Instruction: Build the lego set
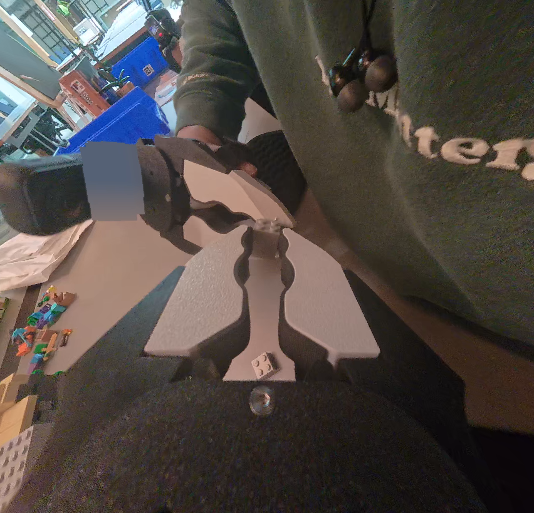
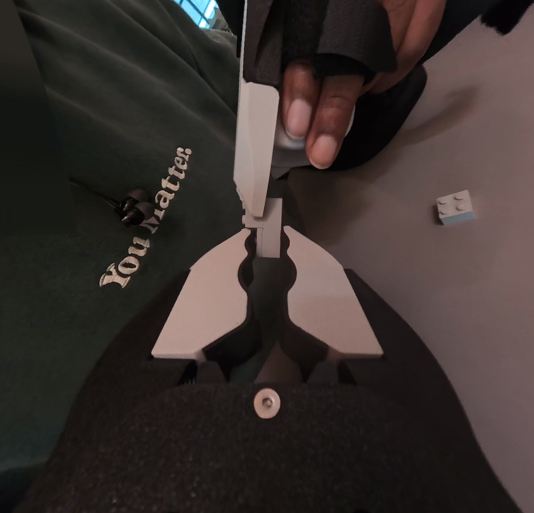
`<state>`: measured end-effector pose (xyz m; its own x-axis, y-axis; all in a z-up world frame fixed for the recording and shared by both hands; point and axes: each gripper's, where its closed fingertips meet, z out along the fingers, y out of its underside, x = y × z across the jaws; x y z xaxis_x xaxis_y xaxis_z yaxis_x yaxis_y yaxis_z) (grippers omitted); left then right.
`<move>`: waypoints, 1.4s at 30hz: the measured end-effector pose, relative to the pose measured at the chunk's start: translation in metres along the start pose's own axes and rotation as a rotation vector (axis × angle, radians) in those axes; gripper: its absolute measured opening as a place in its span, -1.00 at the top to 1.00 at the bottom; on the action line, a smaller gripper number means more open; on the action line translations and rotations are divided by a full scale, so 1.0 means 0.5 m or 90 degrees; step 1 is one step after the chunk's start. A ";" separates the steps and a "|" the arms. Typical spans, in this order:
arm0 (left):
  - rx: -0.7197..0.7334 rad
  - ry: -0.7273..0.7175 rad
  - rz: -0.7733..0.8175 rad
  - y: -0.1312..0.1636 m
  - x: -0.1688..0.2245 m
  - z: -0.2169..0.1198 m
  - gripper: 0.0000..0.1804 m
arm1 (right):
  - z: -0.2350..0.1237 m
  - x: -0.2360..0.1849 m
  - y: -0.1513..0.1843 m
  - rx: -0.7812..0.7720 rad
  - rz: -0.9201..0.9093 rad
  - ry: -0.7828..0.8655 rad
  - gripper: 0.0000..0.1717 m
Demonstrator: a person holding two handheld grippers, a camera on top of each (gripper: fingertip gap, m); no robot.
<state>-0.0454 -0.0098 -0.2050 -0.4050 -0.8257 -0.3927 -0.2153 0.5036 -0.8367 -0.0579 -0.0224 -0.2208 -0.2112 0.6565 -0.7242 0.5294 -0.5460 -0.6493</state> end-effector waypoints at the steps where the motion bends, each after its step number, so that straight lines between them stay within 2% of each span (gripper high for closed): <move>1: -0.001 -0.004 -0.003 0.003 -0.003 -0.002 0.81 | -0.002 0.005 -0.003 0.010 -0.008 0.015 0.82; 4: 0.023 -0.022 -0.037 0.003 -0.019 -0.009 0.82 | -0.013 0.012 -0.019 0.046 -0.036 0.051 0.76; 5: 0.026 -0.034 -0.055 0.010 -0.029 -0.011 0.82 | -0.020 0.019 -0.023 0.056 -0.053 0.076 0.67; 10: 0.089 -0.070 -0.210 0.044 -0.080 -0.033 0.82 | -0.069 0.077 -0.030 0.058 -0.231 0.321 0.53; 15: 0.128 -0.060 -0.315 0.063 -0.102 -0.033 0.82 | -0.099 0.101 -0.063 0.108 -0.362 0.507 0.58; 18: 0.123 -0.053 -0.353 0.074 -0.104 -0.023 0.82 | -0.104 0.100 -0.076 0.117 -0.396 0.542 0.65; 19: 0.117 -0.055 -0.355 0.078 -0.104 -0.021 0.82 | -0.102 0.096 -0.077 0.115 -0.406 0.538 0.75; 20: 0.113 -0.061 -0.355 0.081 -0.105 -0.019 0.82 | -0.102 0.098 -0.078 0.112 -0.402 0.543 0.81; 24: 0.072 -0.087 -0.344 0.101 -0.109 -0.018 0.81 | -0.108 0.114 -0.074 0.078 -0.362 0.572 0.82; 29: -0.129 -0.174 -0.298 0.191 -0.122 -0.050 0.78 | -0.149 0.183 -0.070 0.044 -0.249 0.681 0.82; 31: -0.208 -0.154 -0.289 0.223 -0.099 -0.057 0.76 | -0.166 0.217 -0.063 0.026 -0.192 0.723 0.82; 34: -0.267 -0.090 -0.296 0.243 -0.054 -0.056 0.72 | -0.171 0.257 -0.048 0.002 -0.138 0.763 0.82; 42: -0.302 -0.015 -0.327 0.241 -0.007 -0.050 0.62 | -0.137 0.282 -0.031 -0.022 -0.108 0.780 0.82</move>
<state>-0.0922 0.0599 -0.2948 -0.1295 -0.9916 -0.0040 -0.7410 0.0994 -0.6641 -0.0395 0.1141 -0.2970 0.6192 0.7816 0.0752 0.5956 -0.4052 -0.6936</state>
